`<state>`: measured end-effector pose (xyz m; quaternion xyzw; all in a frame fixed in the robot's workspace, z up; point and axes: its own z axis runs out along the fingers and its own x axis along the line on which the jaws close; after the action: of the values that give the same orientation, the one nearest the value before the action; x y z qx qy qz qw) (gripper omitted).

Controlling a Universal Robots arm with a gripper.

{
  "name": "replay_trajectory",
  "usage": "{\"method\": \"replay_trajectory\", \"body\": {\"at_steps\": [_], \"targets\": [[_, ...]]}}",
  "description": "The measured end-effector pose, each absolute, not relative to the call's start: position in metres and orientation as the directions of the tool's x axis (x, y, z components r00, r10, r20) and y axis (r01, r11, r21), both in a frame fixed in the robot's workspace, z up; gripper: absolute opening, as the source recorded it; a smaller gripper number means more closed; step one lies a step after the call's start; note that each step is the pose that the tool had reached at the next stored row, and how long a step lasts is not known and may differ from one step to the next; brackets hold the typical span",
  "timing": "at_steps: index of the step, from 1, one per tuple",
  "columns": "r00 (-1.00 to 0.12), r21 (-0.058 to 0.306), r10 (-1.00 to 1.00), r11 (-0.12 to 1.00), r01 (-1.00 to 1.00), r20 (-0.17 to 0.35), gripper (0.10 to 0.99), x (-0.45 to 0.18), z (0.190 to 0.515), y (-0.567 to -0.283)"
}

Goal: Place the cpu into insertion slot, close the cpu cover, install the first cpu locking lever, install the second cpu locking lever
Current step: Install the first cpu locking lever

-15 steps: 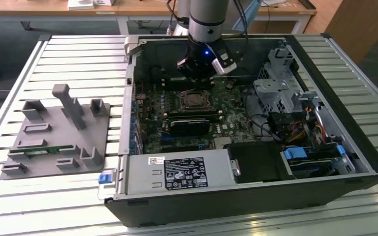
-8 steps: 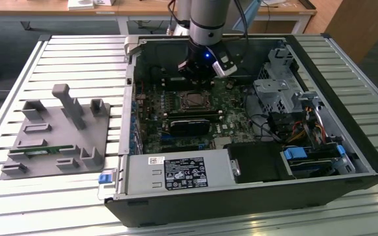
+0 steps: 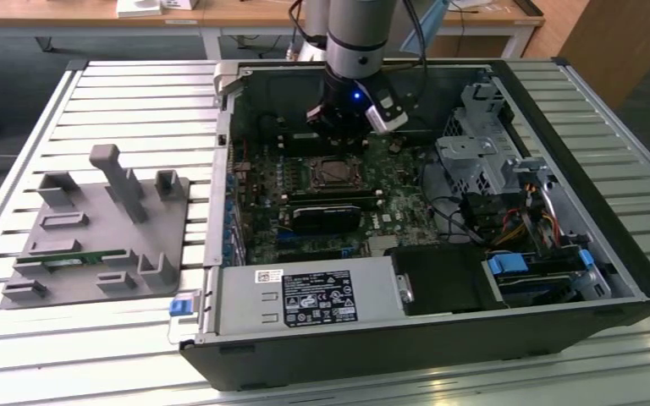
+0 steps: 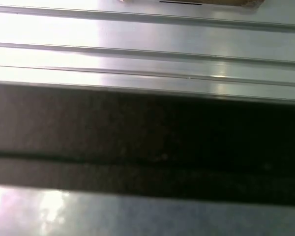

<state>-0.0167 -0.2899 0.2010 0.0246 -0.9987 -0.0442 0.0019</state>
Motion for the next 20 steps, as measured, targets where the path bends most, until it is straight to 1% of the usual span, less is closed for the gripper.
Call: {"method": "replay_trajectory", "body": {"at_steps": [6,14,20], "targets": [[-0.999,0.070,-0.049,0.996,-0.049,0.002,0.106,-0.0168,0.2046,-0.2899],[-0.999,0.021,-0.049,0.999,-0.049,0.006,0.106,-0.0164,0.1995,-0.2891],[-0.999,-0.003,-0.049,0.999,-0.049,0.009,0.106,-0.0153,0.1962,-0.2862]]}}
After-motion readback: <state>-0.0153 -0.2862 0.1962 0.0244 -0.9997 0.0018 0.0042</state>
